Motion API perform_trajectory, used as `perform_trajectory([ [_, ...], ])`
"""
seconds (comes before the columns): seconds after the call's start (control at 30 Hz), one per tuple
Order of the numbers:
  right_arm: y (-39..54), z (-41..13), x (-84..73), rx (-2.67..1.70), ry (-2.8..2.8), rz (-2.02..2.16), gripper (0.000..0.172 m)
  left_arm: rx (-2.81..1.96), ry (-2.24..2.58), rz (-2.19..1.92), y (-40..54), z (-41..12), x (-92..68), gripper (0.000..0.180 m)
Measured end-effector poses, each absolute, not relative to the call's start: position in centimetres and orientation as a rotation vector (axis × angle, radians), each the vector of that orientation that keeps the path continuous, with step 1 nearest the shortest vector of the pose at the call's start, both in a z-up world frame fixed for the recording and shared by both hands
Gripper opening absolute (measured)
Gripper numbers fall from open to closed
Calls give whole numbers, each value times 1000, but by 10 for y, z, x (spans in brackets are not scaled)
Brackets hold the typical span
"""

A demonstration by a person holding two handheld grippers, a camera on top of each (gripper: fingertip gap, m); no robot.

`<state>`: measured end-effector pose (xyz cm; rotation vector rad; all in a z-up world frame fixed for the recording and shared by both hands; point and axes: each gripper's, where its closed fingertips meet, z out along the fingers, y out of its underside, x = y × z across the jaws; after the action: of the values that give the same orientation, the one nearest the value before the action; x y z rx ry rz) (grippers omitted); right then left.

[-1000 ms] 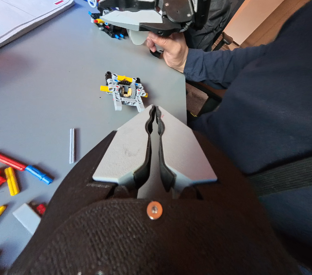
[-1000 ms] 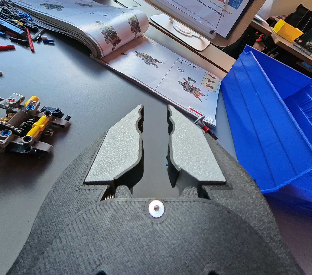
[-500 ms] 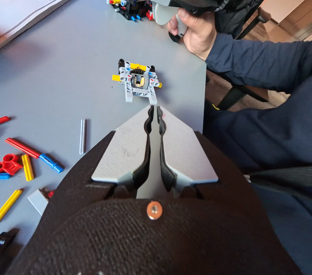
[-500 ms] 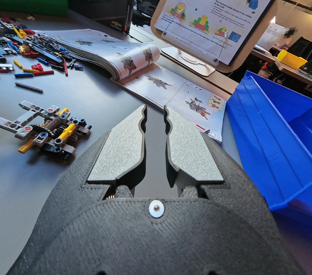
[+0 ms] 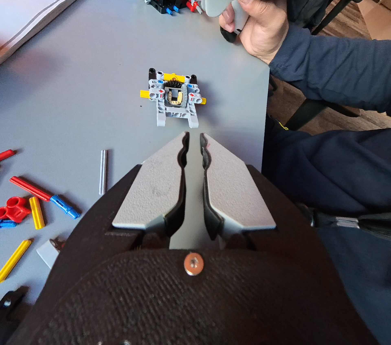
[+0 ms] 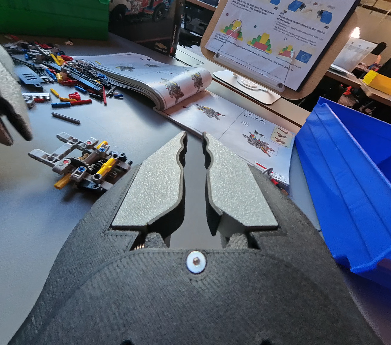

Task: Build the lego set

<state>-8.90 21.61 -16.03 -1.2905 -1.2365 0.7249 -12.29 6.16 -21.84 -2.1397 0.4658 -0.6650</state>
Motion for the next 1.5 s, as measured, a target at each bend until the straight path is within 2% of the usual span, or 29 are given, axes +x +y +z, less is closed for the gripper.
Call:
perform_trajectory([
  [0.07,208,-164,-90,-1298,-1272,758,10,-2147,467,-655,63,-220,-122,13],
  [0.13,195,-171,-91,-1314,-1332,796,2,-2149,475,-653,63,-220,-118,17],
  [0.3,161,-182,-82,-1390,-1443,949,2,-2215,461,-575,70,-230,-112,17],
  [0.43,136,-201,-74,-1518,-1568,1035,9,-2263,430,-506,79,-237,-114,16],
  [0.53,131,-213,-71,-1579,-1620,995,8,-2256,413,-537,82,-236,-111,7],
  [0.77,118,-235,-75,-1740,-1697,962,9,-2224,333,-634,83,-229,-113,6],
  [0.93,123,-230,-82,-1844,-1555,1038,6,-2215,333,-611,83,-228,-113,6],
  [1.0,122,-228,-84,-1917,-1482,1134,13,-2216,330,-606,83,-228,-113,6],
  [1.17,129,-222,-88,-2031,-1264,1308,8,-2222,343,-587,83,-229,-111,6],
  [1.23,136,-222,-87,-2059,-1194,1306,19,-2221,360,-589,81,-229,-109,6],
  [1.5,125,-223,-82,-2048,-1225,1233,16,-2232,362,-546,81,-232,-108,6],
])
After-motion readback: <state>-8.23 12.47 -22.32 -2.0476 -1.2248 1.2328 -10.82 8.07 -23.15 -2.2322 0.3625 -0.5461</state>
